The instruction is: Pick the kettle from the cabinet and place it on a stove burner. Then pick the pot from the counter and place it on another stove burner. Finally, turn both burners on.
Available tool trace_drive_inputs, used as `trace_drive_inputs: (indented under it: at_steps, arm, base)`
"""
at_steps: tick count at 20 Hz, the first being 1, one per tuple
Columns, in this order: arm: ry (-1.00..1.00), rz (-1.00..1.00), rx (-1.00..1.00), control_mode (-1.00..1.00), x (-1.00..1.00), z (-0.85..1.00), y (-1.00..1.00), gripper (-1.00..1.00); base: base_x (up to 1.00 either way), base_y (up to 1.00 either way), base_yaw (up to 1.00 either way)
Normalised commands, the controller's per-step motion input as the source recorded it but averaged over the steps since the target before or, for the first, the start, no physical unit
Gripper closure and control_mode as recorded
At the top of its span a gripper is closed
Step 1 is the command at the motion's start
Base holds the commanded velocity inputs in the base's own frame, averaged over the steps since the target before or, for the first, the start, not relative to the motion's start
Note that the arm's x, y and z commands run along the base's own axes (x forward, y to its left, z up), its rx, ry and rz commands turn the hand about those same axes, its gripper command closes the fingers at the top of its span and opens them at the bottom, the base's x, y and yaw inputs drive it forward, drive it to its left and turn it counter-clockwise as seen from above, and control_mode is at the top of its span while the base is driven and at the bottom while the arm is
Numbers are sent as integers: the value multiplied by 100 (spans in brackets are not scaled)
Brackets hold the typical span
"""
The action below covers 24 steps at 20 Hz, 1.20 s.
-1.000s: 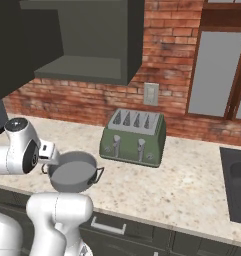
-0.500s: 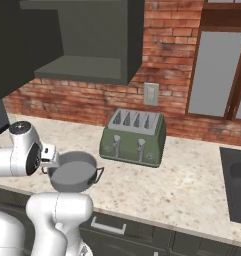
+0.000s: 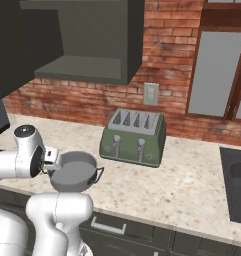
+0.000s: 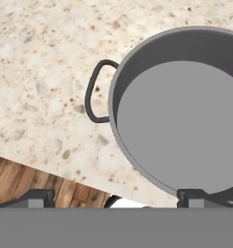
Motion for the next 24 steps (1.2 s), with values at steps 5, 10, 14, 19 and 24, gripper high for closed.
trace_drive_inputs:
  at_steps: [5, 10, 14, 19, 24]
  arm:
    - [0, 2, 0, -100, 0, -17, 0, -100]
    - [0, 2, -1, -100, 0, -13, 0, -100]
    - [0, 1, -1, -100, 1, -12, 0, -100]
    - [0, 1, -1, -100, 2, -11, 0, -100]
    - [0, 0, -1, -100, 5, -11, 0, -100]
  base:
    - [0, 0, 0]
    - [0, 0, 0]
    - [0, 0, 0]
    - [0, 0, 0]
    - [0, 0, 0]
